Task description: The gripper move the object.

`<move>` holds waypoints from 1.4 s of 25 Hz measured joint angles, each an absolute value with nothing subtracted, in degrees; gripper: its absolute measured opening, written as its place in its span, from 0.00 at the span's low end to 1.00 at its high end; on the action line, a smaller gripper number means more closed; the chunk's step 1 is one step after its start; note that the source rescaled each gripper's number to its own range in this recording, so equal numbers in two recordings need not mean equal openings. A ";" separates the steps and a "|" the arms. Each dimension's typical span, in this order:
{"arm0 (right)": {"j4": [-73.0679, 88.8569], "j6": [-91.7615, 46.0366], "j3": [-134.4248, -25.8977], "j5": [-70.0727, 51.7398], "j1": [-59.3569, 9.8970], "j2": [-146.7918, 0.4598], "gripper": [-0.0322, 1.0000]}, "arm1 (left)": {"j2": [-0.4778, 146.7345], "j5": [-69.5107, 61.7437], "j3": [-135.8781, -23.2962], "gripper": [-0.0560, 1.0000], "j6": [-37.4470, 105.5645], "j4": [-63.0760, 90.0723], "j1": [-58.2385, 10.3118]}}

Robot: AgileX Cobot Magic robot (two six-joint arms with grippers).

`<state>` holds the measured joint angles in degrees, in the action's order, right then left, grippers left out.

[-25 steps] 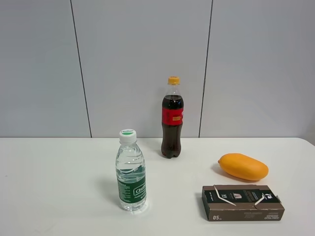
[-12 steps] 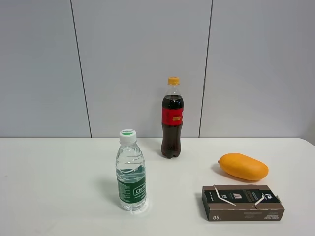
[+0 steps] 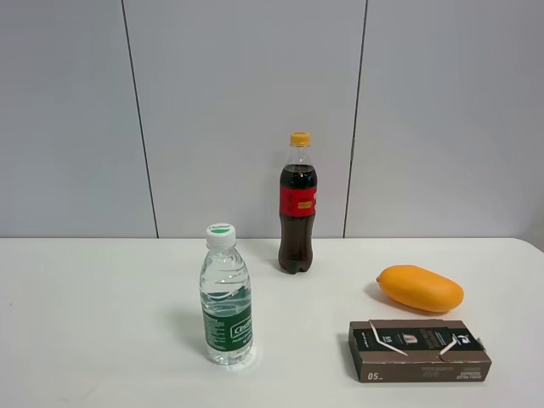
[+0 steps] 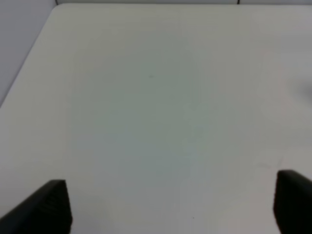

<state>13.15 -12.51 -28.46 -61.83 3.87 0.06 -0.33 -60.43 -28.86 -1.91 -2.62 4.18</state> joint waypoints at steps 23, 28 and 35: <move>13.15 -12.51 -28.46 -61.83 3.87 0.06 1.00 | -0.33 -60.43 -28.81 0.52 -7.13 -3.64 2.16; 13.15 -12.51 -28.46 -61.83 3.87 0.06 1.00 | -0.33 -60.43 -28.81 0.52 -7.13 -3.64 1.59; 13.15 -12.51 -28.46 -61.83 3.87 0.06 1.00 | -0.33 -60.43 -28.81 0.52 -7.19 -3.64 1.59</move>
<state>13.15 -12.51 -28.46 -61.83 3.87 0.06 -0.33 -60.43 -28.81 -7.19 -3.64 1.59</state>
